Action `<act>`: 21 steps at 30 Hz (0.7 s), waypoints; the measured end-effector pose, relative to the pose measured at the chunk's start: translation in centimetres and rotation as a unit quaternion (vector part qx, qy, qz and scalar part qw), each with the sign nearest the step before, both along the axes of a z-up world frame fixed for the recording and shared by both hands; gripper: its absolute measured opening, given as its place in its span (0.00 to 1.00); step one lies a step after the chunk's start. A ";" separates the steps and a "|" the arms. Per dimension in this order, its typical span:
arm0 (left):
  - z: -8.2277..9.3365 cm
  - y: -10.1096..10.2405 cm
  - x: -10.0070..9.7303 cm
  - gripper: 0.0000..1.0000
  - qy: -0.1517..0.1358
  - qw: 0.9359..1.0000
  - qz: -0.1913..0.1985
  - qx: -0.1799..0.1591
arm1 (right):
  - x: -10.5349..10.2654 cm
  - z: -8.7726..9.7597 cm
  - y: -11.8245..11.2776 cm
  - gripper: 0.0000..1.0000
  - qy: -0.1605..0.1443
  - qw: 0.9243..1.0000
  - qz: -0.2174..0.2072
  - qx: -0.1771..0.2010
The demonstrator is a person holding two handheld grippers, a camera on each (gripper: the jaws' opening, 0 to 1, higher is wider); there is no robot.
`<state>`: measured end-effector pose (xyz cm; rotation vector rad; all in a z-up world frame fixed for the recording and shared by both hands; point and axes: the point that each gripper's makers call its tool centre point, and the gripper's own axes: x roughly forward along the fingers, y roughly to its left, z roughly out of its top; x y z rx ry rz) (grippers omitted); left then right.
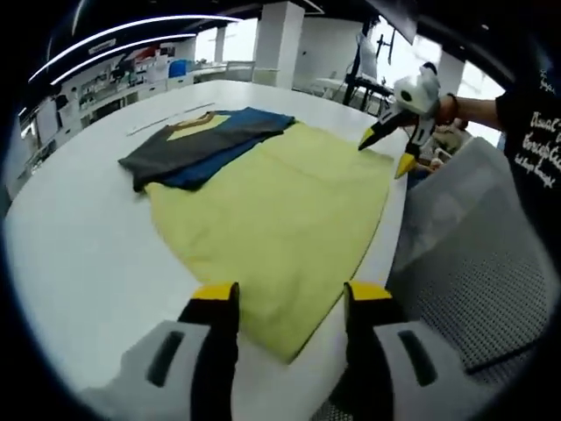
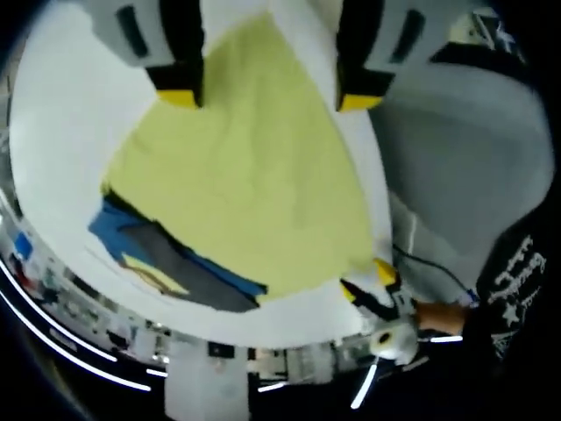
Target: Fold the garment on the visible template until the final outline fits inside the template.
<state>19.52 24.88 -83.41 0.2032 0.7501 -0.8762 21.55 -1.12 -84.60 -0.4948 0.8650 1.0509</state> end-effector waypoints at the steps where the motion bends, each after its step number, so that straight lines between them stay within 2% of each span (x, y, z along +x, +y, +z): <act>1: 0.0 0.0 -0.1 0.44 0.001 1.000 -0.002 0.002 | 0.0 0.0 -0.1 0.56 0.000 1.000 0.001 -0.001; 9: -0.8 0.7 -0.5 0.40 0.006 1.000 -0.017 0.022 | 0.1 -0.5 -0.8 0.50 -0.012 1.000 0.015 -0.025; 13: -0.7 0.7 -0.7 0.40 -0.003 0.999 -0.027 0.032 | 0.2 -0.6 -0.9 0.48 -0.015 0.999 0.017 -0.031; 17: -0.9 0.7 -0.8 0.37 -0.029 0.995 -0.062 0.069 | 0.1 -0.6 -0.9 0.46 -0.014 0.999 0.021 -0.030; 21: -0.9 0.7 -0.6 0.34 -0.034 0.995 -0.061 0.074 | 0.3 -0.6 -0.9 0.42 -0.014 0.999 0.017 -0.027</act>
